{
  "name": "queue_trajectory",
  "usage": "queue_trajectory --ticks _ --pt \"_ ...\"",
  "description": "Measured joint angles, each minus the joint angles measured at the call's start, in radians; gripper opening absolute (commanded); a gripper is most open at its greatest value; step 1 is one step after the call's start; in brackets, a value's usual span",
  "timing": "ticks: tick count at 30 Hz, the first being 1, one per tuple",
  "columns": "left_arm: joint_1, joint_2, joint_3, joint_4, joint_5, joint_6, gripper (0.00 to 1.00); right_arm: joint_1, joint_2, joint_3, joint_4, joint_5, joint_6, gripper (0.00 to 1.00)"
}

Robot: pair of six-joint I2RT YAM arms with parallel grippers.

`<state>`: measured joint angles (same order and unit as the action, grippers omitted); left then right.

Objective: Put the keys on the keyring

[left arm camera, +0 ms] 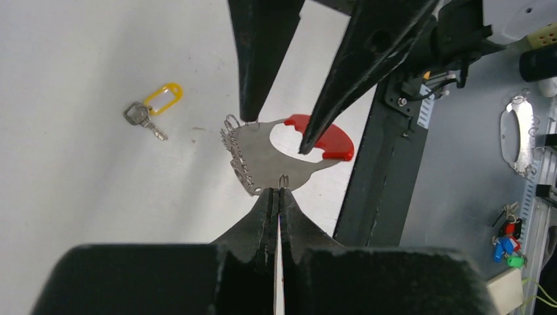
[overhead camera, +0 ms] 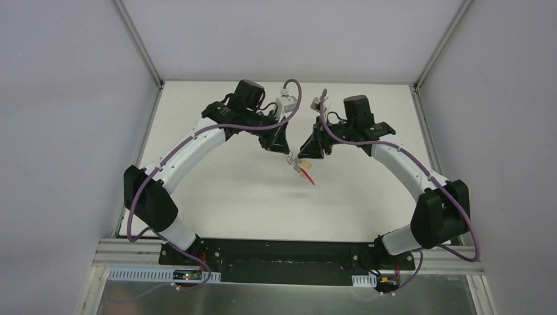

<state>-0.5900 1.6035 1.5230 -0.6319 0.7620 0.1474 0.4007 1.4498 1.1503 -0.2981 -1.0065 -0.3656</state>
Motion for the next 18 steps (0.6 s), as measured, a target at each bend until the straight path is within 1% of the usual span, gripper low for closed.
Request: queue_trajectory --ticks 3,8,13,18 --pt "0.000 -0.025 0.000 0.031 0.031 -0.036 0.00 0.008 0.028 0.032 -0.009 -0.033 -0.006 0.40" --pt "0.000 -0.026 -0.010 0.069 0.050 -0.091 0.00 0.016 0.031 0.047 -0.013 -0.088 -0.004 0.37" --pt "0.000 -0.026 -0.039 0.121 0.052 -0.167 0.00 0.031 0.031 0.044 -0.008 -0.123 0.009 0.34" --pt "0.000 -0.026 -0.079 0.179 0.068 -0.237 0.00 0.034 0.023 0.009 0.026 -0.128 0.033 0.28"
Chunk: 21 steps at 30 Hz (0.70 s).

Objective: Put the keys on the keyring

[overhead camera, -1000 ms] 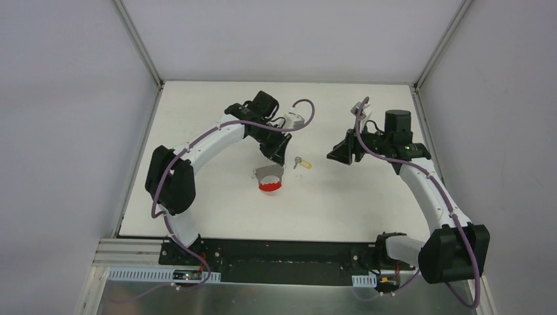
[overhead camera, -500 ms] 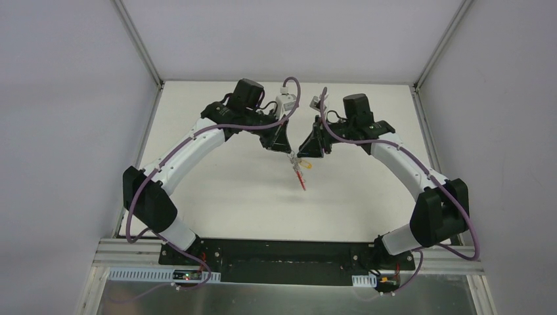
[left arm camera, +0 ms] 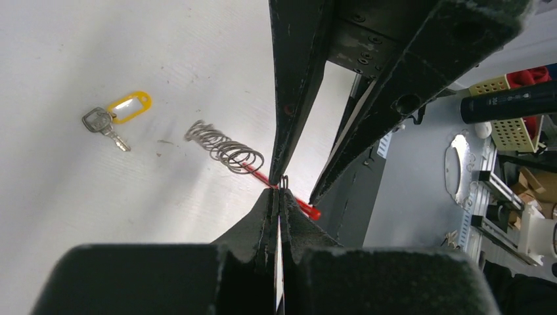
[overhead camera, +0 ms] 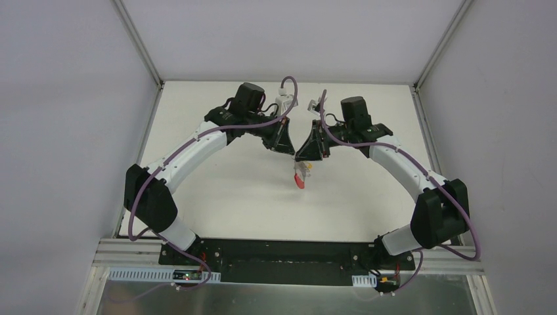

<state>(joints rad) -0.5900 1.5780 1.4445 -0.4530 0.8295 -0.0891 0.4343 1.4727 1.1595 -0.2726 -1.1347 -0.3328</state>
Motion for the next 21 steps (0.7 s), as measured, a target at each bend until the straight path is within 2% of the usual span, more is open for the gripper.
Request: queue_trajectory --ticks 7,14,21 --pt "0.000 0.000 -0.008 0.031 0.021 -0.041 0.00 -0.001 0.000 -0.007 0.015 0.004 0.014 0.17" --pt "0.001 0.000 -0.021 0.054 0.034 -0.057 0.00 -0.004 0.000 -0.008 0.015 0.023 0.019 0.00" --pt "0.010 0.000 -0.056 0.109 0.045 -0.058 0.00 -0.008 -0.002 -0.010 0.014 0.049 0.023 0.00"
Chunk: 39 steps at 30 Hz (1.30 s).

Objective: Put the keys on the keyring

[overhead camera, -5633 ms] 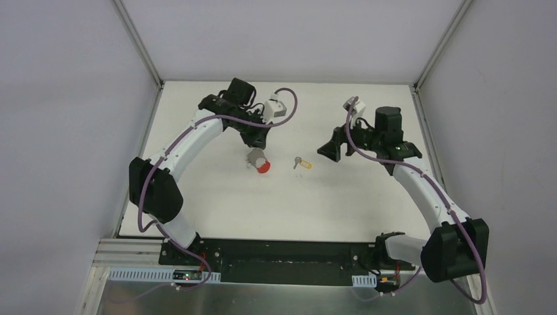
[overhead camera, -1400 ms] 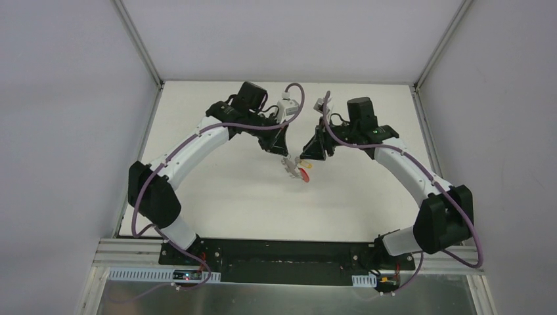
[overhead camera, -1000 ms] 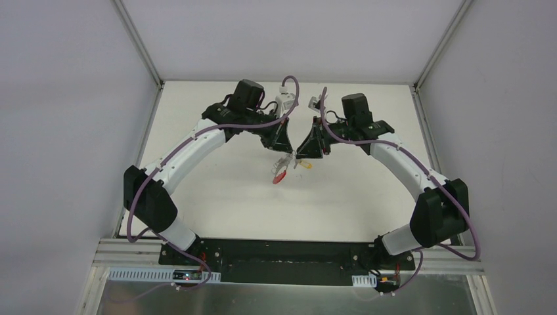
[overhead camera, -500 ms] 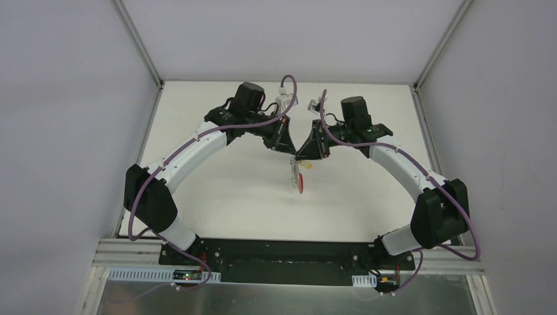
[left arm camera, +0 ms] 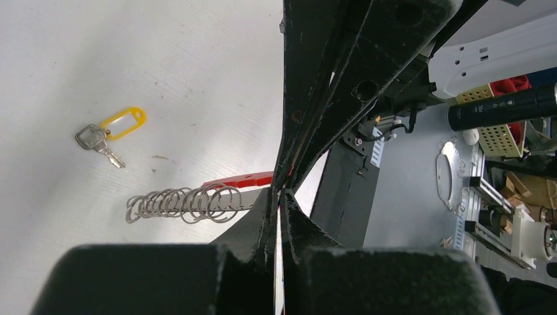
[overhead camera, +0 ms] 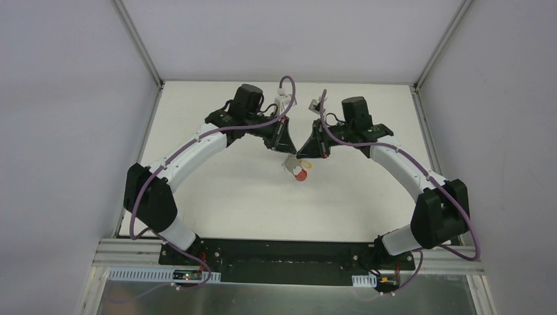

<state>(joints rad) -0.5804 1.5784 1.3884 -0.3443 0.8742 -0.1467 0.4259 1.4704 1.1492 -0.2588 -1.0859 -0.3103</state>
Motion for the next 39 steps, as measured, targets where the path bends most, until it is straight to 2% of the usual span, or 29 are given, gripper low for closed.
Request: queue_trajectory --ticks 9,15,20,23,32,39 --pt "0.006 0.000 -0.024 0.034 0.013 0.040 0.01 0.000 -0.001 -0.002 -0.007 0.029 -0.001 0.00" --pt "0.006 0.000 -0.051 0.041 0.016 0.111 0.22 0.023 -0.001 0.010 -0.073 0.084 -0.047 0.00" --pt "0.006 0.000 -0.087 0.053 0.040 0.170 0.29 0.034 -0.002 0.033 -0.122 0.115 -0.086 0.00" --pt "0.006 0.000 -0.137 0.124 0.058 0.175 0.32 0.034 -0.004 0.034 -0.135 0.117 -0.095 0.00" --pt "0.015 -0.008 -0.227 0.257 0.112 0.164 0.34 0.034 -0.005 0.034 -0.145 0.104 -0.110 0.00" --pt "0.026 -0.044 -0.242 0.287 0.142 0.182 0.35 0.034 -0.005 0.034 -0.168 0.093 -0.130 0.00"
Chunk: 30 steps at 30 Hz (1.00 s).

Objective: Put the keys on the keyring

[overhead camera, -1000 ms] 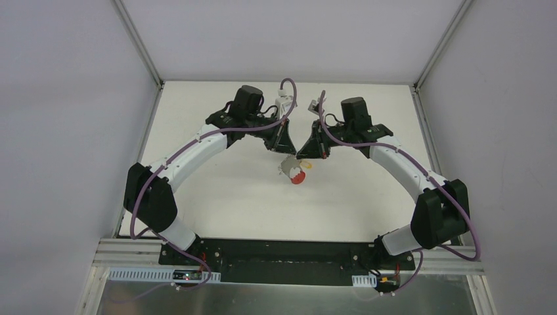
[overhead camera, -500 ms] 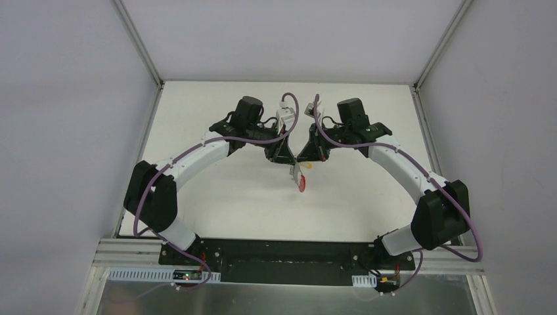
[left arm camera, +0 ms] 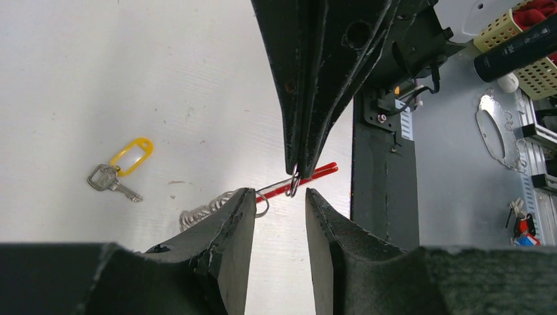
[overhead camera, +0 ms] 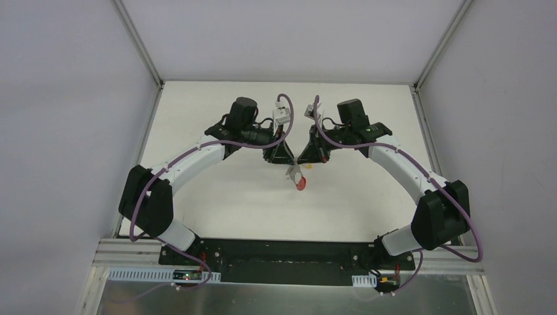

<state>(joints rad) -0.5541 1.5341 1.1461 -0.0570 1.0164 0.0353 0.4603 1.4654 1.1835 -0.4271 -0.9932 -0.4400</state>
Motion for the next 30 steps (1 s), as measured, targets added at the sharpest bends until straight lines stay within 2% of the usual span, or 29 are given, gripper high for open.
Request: queue_trajectory --ticks 5,12,22,25,29,30 --pt "0.000 -0.002 0.002 -0.001 0.025 0.006 0.33 0.000 0.000 0.000 -0.006 -0.018 -0.005 0.00" --pt "0.000 0.000 0.036 -0.008 0.032 0.008 0.24 0.000 0.000 0.000 -0.006 -0.029 -0.006 0.00" --pt "0.000 0.021 0.052 -0.031 0.055 0.009 0.21 0.000 0.000 0.000 -0.006 -0.036 -0.006 0.00" --pt "-0.001 0.024 0.052 -0.035 0.061 0.009 0.14 0.000 0.000 -0.001 -0.005 -0.037 -0.005 0.00" --pt "-0.001 0.024 0.052 -0.037 0.077 0.010 0.00 0.000 0.000 -0.001 -0.005 -0.036 -0.006 0.00" --pt "-0.001 0.024 0.052 -0.038 0.078 0.010 0.00 0.000 0.000 -0.001 -0.005 -0.035 -0.005 0.00"
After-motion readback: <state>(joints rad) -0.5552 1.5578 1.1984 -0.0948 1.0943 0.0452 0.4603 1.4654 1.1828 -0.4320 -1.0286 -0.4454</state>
